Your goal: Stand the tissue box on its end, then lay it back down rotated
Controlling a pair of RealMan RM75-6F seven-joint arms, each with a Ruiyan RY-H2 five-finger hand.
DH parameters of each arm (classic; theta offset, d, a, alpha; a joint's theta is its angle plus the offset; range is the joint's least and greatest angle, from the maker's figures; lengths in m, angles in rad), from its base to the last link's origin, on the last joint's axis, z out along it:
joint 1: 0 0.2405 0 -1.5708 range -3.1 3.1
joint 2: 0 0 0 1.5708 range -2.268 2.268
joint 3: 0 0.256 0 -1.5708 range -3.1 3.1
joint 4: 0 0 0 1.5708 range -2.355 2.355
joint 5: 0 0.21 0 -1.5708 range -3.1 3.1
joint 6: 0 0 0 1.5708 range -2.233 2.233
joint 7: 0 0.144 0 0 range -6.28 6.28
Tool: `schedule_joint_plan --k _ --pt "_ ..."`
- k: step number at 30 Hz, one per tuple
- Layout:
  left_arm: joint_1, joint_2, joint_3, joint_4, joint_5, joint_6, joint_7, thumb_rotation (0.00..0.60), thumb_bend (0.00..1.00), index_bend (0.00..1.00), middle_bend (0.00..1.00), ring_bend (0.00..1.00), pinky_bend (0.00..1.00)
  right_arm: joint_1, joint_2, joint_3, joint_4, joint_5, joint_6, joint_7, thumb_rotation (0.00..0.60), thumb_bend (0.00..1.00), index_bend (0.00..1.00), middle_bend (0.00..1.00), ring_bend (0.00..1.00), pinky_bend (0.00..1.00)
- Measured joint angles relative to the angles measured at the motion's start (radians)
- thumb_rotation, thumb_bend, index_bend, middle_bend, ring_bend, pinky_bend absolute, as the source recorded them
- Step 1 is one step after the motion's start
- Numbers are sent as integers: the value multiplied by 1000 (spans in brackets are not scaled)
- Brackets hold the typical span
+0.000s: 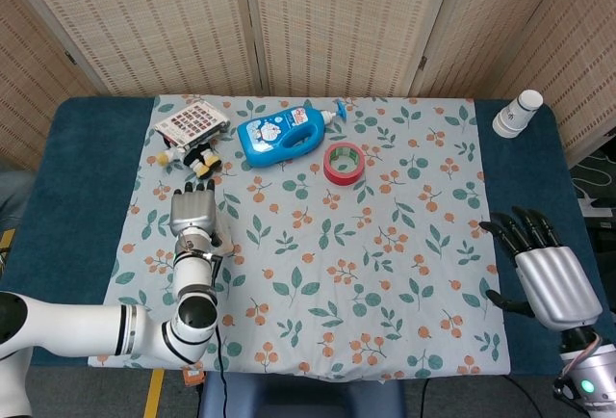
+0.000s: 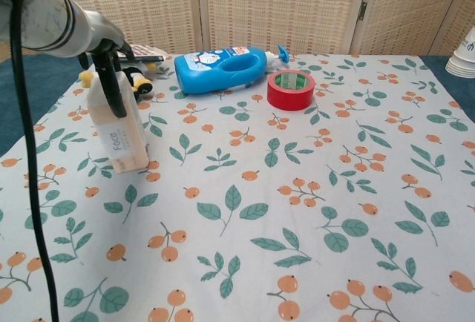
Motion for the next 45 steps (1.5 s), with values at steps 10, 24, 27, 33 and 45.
schedule_joint_plan --k 10,24,27,33,45 --pt "13 -18 3 38 10 -14 4 600 154 0 197 22 166 5 -4 3 5 14 -5 -2 600 115 169 107 0 66" --pt "22 -26 13 47 48 -5 20 600 182 204 331 137 230 9 -3 6 6 27 -9 -1 600 115 169 107 0 66" --pt "26 -25 14 41 54 -2 21 600 181 236 355 159 236 8 -3 6 5 24 -6 1 600 115 169 107 0 66" --pt "33 -22 17 30 74 3 18 600 182 324 431 226 253 7 -1 5 5 21 -5 3 600 114 169 107 0 66" --pt "62 9 6 -38 163 -2 -50 600 195 398 499 289 286 9 -7 5 9 25 -8 -5 600 115 169 107 0 66"
